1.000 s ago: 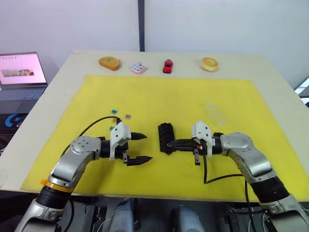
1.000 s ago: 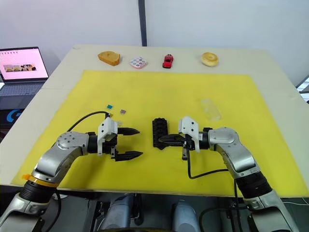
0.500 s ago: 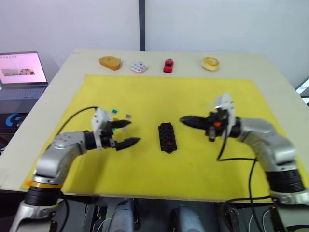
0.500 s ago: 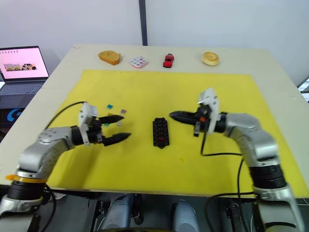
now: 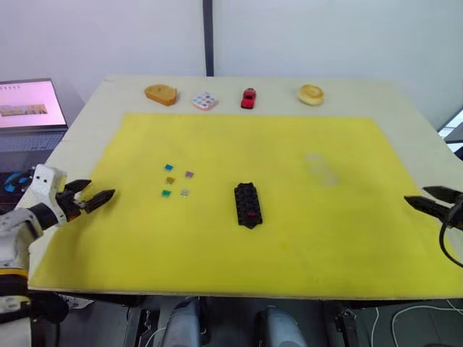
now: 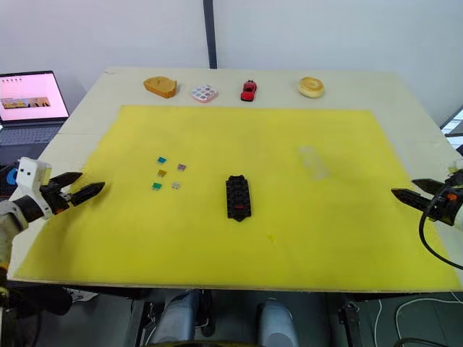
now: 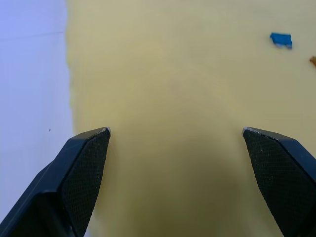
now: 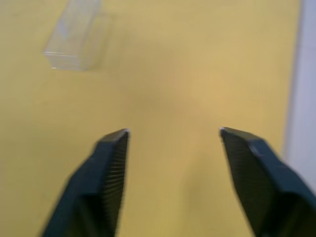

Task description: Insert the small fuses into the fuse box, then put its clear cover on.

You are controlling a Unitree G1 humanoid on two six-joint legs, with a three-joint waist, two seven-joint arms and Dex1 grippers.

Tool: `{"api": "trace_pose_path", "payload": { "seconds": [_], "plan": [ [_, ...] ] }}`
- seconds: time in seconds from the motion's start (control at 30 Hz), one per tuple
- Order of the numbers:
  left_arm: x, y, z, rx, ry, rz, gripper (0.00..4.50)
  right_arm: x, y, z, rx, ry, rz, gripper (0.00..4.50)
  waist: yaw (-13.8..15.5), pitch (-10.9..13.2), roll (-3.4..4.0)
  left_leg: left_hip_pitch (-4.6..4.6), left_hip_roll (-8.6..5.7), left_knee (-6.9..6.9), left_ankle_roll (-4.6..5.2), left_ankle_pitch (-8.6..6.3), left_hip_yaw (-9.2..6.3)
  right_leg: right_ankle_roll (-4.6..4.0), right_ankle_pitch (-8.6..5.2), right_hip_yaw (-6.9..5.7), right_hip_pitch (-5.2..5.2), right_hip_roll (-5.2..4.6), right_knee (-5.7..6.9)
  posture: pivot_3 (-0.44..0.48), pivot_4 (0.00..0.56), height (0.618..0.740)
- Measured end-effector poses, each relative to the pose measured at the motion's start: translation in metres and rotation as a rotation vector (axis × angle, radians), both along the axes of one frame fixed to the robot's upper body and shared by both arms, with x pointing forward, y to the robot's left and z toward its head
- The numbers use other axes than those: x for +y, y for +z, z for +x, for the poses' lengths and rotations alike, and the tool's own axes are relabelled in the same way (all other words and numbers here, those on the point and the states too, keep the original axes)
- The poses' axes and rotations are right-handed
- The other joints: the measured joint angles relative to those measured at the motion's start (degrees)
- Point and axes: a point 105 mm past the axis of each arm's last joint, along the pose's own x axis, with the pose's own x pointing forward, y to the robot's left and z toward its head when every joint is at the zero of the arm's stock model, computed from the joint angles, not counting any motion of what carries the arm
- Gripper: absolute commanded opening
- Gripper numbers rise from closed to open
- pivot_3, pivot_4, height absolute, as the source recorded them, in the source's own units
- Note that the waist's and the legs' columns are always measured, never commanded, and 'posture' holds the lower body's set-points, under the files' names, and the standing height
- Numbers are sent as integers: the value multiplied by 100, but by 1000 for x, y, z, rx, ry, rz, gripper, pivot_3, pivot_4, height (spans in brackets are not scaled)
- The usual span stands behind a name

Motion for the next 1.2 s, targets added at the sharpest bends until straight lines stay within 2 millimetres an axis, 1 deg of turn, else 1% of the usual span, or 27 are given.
{"api": "trace_pose_path", "payload": {
  "seconds": [0.1, 0.27, 0.37, 0.5, 0.53, 0.6, 0.63, 0.67, 0.7, 0.73, 0.77, 0.8, 0.87, 0.93, 1.03, 1.13, 1.2],
  "plan": [
    [0, 8, 5, -31, -13, -3, 4500, -2, 2, 2, -25, -9, -27, 4471, 9, 0, 1, 0, -3, 1, -16, 10, 7, 1, 0, 2, 5, -3, -1, 0, 150, 740],
    [-1, 1, 4, -2, -34, -1, 4500, -1, 1, 6, -41, -15, -37, 4471, 9, 0, 1, 0, -2, 4, -18, 11, 7, 2, 0, 1, 5, -2, 0, 0, 150, 740],
    [-3, 3, 4, -3, -50, -5, 4500, -2, 0, 12, -43, -36, -57, 4471, 9, 0, 1, 0, -2, 5, -18, 11, 5, 2, 0, 1, 3, -2, 0, 0, 150, 740],
    [-7, 4, 4, 22, -61, -34, 4500, 7, 14, 22, -76, -20, -45, 4471, 9, 0, 1, -2, -2, 4, -18, 12, 4, 2, 0, 2, 4, -2, 3, 0, 150, 740],
    [-10, 7, 4, 27, -77, -58, 4500, 16, 21, 26, -87, 6, -31, 4471, 7, 0, 1, -4, -1, 5, -18, 12, 4, 2, 0, 2, 6, -2, 6, 0, 150, 740],
    [-25, 12, -2, 46, -151, -84, 4500, 50, 37, 35, -111, 124, -9, 4471, -19, 0, 4, -5, 6, 5, -20, 13, 6, 1, 0, 12, 9, -3, 15, 0, 150, 740],
    [-37, 15, -5, 56, -207, -93, 4500, 73, 48, 40, -127, 202, -2, 4471, -36, 0, 5, -6, 7, 2, -23, 15, 6, 1, 0, 15, 4, -2, 18, 0, 150, 740],
    [-47, 16, -6, 63, -247, -98, 4500, 87, 55, 41, -143, 256, -1, 4471, -33, 0, 5, -5, 7, 0, -25, 15, 4, 0, 0, 14, 5, -1, 18, 0, 150, 740],
    [-59, 18, -8, 70, -298, -104, 4500, 108, 63, 42, -161, 328, 7, 4471, -11, 0, 5, -5, 6, -1, -25, 16, 2, -1, -1, 13, 4, 1, 18, 0, 150, 740],
    [-68, 15, -13, 100, -343, -110, 4500, 138, 72, 43, -188, 424, 44, 4471, -12, 0, 5, -5, 7, -2, -25, 15, 1, -1, -1, 13, 5, 1, 17, 0, 150, 740],
    [-77, 10, -16, 132, -380, -110, 4500, 164, 76, 41, -201, 512, 76, 4471, -8, 0, 6, -6, 6, -2, -25, 15, 1, -1, -1, 13, 4, 1, 17, 0, 150, 740],
    [-85, 7, -17, 148, -409, -114, 4500, 185, 76, 38, -201, 584, 94, 4471, 0, 0, 5, -7, 6, -3, -24, 15, 1, -1, -1, 13, 3, 2, 17, 0, 150, 740],
    [-98, -3, -19, 191, -462, -127, 4500, 232, 74, 28, -192, 747, 130, 4471, 34, 0, 4, -12, 5, -1, -22, 14, 0, -1, -1, 11, -2, 0, 16, 0, 150, 740],
    [-102, -6, -18, 205, -478, -133, 4500, 261, 70, 21, -184, 838, 156, 4471, 62, 1, 1, -14, 5, 7, -10, 6, -5, -1, -1, 6, -15, -1, 14, 0, 150, 740],
    [-106, -7, -12, 221, -509, -129, 4500, 308, 65, 2, -180, 994, 196, 4471, 69, 0, 1, -13, 0, 8, 2, -1, -8, 0, -1, 2, -12, -3, 15, 0, 150, 740],
    [-116, -7, -8, 230, -554, -136, 4500, 337, 51, -13, -142, 1088, 208, 4471, 86, 0, 0, -14, -6, 12, -1, 1, -6, 0, -1, 1, -9, -3, 15, 0, 150, 740],
    [-124, -7, -5, 230, -581, -145, 4500, 341, 43, -16, -117, 1089, 202, 4471, 130, 0, 0, -15, -8, 18, 0, 1, -5, 0, 0, 2, -9, -3, 15, 0, 150, 740]
  ]
}}
